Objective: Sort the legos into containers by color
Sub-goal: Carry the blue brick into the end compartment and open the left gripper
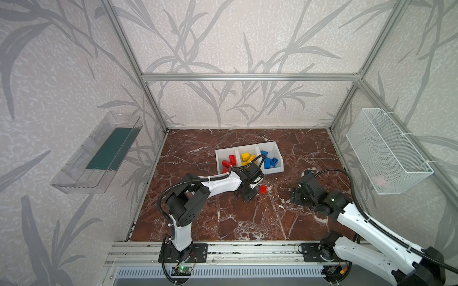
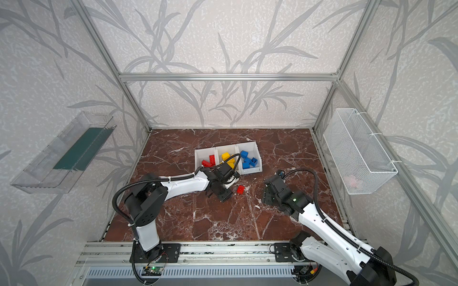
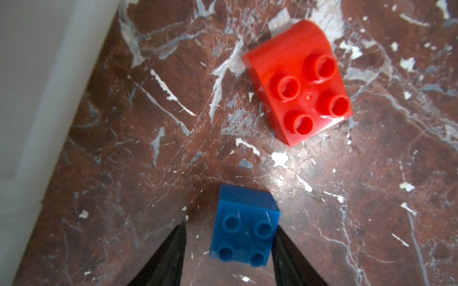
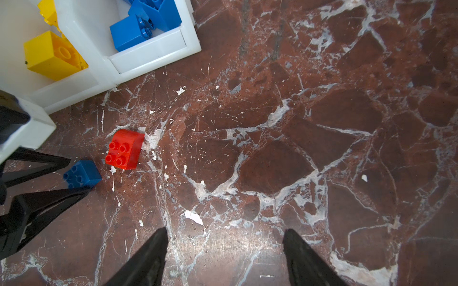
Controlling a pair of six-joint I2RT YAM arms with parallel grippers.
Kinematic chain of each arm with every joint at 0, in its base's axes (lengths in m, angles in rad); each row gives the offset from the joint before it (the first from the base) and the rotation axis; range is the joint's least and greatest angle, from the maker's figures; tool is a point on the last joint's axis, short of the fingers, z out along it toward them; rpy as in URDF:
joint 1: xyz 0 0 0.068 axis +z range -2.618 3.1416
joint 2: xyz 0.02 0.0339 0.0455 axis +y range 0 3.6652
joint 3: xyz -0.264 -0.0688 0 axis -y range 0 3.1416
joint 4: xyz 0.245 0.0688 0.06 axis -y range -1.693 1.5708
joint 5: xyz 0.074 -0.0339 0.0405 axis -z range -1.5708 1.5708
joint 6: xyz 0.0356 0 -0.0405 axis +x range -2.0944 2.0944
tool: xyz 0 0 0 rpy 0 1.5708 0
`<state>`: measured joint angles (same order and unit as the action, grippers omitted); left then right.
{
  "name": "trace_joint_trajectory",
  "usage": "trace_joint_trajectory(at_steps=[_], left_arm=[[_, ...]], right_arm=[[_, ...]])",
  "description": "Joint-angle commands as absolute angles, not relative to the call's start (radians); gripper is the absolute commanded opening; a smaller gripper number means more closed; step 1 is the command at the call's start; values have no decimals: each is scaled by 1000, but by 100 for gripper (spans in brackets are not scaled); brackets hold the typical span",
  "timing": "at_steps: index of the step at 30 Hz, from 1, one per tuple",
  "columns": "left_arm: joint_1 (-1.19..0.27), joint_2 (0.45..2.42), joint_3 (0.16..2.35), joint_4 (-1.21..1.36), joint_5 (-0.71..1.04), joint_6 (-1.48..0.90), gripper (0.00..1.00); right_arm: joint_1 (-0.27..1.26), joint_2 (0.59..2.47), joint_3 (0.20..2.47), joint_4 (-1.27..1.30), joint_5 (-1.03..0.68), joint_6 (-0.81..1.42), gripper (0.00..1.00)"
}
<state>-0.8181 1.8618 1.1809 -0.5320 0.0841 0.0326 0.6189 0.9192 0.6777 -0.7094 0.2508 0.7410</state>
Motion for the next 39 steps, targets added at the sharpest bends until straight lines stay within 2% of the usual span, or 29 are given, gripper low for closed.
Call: trace_joint_trajectory(at_steps=[1,6,12,16,21,34,39], left_arm=[[-824,1882,1219,-561,98,58,47],[-825,1887,1227,-563,102,58,34],[-826,1855,1239,-560,108,34,28],[-824,1832,1310,-573,125,20,28],[-815,1858,1462,-562,-17,8,28],[-749,2214,2025,-589,-9,8,29],[-737,2278,2109,-600,-46,-50,34]], right_arm=[[618,909,667,-714,264,755,73],[618,901,669,-721,262,754,71],[619,875,669,-738,270,757,69],[618,858,670,-748,274,748,69],[618,841,678,-778,289,732,69],[618,777,679,-828,277,710,68],[618,753,683,-853,288,705,68]])
